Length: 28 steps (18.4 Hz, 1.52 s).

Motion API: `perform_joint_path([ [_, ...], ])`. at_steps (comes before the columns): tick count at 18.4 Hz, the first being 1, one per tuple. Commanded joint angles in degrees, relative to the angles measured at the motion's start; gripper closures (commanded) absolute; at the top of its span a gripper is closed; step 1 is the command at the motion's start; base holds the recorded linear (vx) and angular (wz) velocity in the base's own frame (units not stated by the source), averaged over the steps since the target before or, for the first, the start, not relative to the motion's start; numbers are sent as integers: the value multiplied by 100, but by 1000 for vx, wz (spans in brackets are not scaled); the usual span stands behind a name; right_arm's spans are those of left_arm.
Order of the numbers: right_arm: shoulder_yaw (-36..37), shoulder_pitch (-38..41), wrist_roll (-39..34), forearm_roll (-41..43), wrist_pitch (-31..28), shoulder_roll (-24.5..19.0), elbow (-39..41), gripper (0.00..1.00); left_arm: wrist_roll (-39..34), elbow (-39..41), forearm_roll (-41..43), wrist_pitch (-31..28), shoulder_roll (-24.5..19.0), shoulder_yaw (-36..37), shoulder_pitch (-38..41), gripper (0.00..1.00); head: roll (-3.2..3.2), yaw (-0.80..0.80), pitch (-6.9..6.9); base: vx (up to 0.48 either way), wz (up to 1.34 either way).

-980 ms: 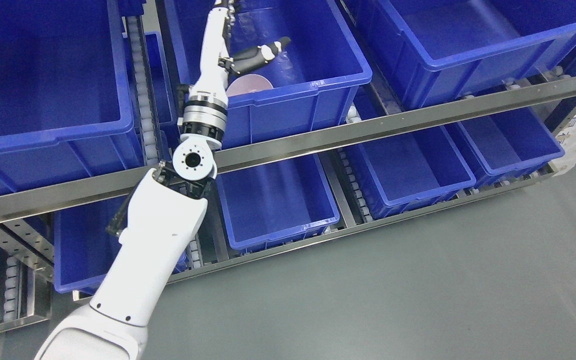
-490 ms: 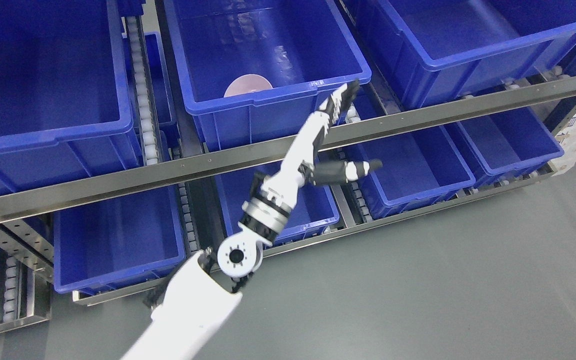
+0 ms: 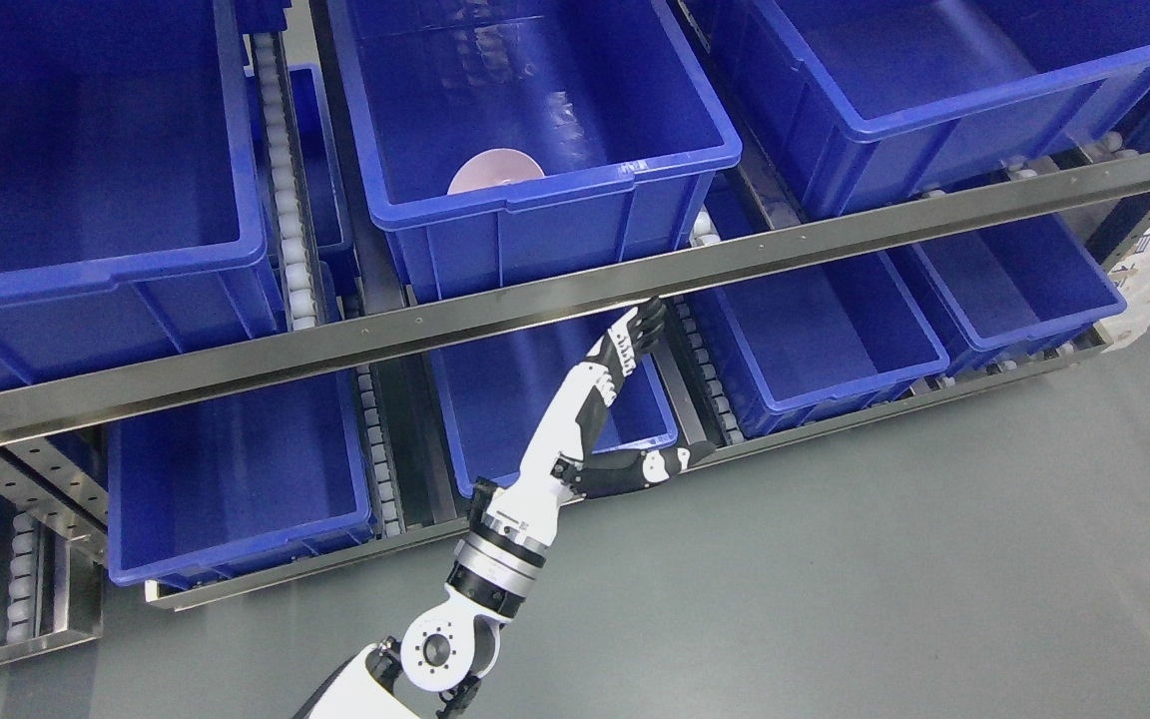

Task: Stack pink IKEA bowls on left shelf middle

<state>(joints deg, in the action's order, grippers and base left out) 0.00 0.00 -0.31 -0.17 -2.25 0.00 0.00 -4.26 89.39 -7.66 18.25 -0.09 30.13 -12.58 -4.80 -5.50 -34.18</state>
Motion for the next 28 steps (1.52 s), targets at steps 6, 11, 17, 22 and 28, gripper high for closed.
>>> perform_joint_path([
  [6, 70, 167, -5, 17, 32, 100, 193, 0, 4, 500, -8, 224, -91, -2529, 1127, 2, 0, 0, 1, 0, 0],
  [11, 62, 167, -5, 17, 32, 100, 193, 0, 13, 456, 1, -181, -114, -2775, 1083, 1, 0, 0, 1, 0, 0],
  [17, 62, 167, -5, 17, 32, 100, 193, 0, 31, 421, 10, -199, -114, -3161, 1065, 1, 0, 0, 1, 0, 0],
  [22, 70, 167, -5, 17, 23, 100, 193, 0, 206, 430, 10, -216, -159, -3417, 776, 1, 0, 0, 1, 0, 0],
  [28, 62, 167, -5, 17, 32, 100, 193, 0, 206, 430, 10, -243, -159, -3408, 722, 1, 0, 0, 1, 0, 0],
])
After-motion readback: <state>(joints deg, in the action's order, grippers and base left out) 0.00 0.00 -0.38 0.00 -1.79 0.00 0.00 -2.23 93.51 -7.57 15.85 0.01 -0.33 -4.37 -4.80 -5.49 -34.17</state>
